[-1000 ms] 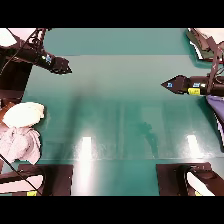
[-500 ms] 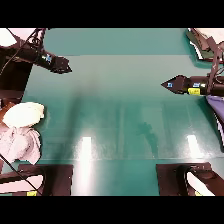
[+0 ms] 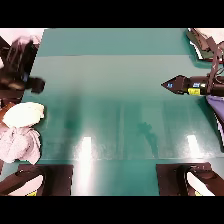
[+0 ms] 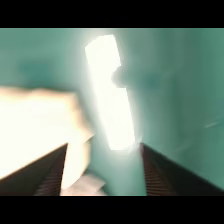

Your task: Fold the shirts.

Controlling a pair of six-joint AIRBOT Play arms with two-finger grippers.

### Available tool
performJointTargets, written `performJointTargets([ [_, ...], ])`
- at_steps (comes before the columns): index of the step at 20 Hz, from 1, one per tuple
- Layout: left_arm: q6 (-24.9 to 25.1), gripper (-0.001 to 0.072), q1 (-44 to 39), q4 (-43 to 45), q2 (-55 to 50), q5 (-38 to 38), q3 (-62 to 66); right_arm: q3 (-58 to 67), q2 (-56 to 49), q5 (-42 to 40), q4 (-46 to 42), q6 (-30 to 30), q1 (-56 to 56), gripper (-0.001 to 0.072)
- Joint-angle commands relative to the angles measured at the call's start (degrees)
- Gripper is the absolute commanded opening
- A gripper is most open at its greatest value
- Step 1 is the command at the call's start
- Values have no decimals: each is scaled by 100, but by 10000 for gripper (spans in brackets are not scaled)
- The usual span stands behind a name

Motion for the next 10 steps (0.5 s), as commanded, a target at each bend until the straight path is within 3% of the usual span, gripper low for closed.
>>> performJointTargets([
  [1,-796,548,2,1917,487,223,-1606,7,-4,-9,2,-4,4,20],
  [8,-1878,548,2,2472,481,1493,-3333,7,-4,9,2,-4,4,20],
  [10,-1941,547,2,2483,474,1733,-3475,7,-4,7,2,-2,4,21],
])
